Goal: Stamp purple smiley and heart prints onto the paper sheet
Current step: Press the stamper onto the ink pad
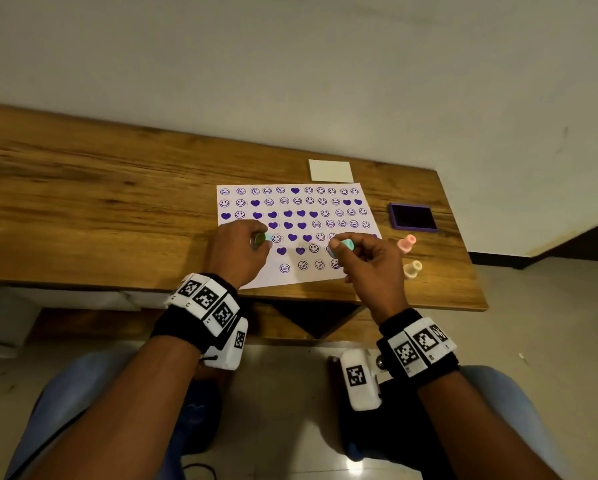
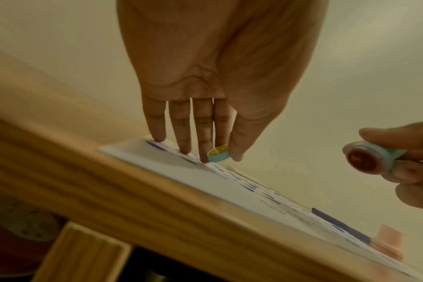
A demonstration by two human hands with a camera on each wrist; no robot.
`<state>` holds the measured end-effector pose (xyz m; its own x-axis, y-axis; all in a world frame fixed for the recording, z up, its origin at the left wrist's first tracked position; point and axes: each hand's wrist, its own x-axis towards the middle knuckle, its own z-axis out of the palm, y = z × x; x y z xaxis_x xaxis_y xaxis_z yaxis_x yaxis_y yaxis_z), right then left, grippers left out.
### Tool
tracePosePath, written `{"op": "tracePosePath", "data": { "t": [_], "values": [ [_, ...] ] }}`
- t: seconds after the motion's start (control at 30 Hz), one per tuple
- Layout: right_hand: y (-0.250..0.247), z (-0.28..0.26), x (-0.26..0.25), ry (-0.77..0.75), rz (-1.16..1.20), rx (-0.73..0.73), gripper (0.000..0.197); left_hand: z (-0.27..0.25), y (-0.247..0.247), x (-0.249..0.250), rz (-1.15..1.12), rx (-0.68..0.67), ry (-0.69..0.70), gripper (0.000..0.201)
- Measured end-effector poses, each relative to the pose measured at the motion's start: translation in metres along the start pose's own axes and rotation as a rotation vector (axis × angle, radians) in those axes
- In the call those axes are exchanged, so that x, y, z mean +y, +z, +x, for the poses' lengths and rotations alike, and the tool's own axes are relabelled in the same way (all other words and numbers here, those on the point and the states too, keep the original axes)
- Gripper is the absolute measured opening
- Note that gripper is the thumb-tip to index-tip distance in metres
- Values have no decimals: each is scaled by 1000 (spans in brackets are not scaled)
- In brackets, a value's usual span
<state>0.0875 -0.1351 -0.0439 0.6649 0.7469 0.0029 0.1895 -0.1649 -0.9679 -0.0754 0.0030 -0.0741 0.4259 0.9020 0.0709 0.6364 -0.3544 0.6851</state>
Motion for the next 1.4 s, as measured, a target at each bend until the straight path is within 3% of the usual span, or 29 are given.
{"op": "tracePosePath", "data": {
  "t": [0.17, 0.3, 0.53, 0.67, 1.4],
  "values": [
    [6, 7, -2, -24, 17, -36, 9, 6, -3, 1, -80, 12, 53, 31],
    [4, 11, -4, 34, 114, -17, 9, 4, -2, 18, -267, 52, 58, 28],
    [2, 10, -5, 159, 336, -53, 9, -25, 20, 59, -738, -140, -17, 30],
    [0, 10, -4, 223, 407, -37, 15, -30, 25, 64, -794, -157, -17, 31],
    [8, -3, 3, 215, 513, -148, 13, -28, 22, 59, -1028, -238, -51, 31]
  ]
}}
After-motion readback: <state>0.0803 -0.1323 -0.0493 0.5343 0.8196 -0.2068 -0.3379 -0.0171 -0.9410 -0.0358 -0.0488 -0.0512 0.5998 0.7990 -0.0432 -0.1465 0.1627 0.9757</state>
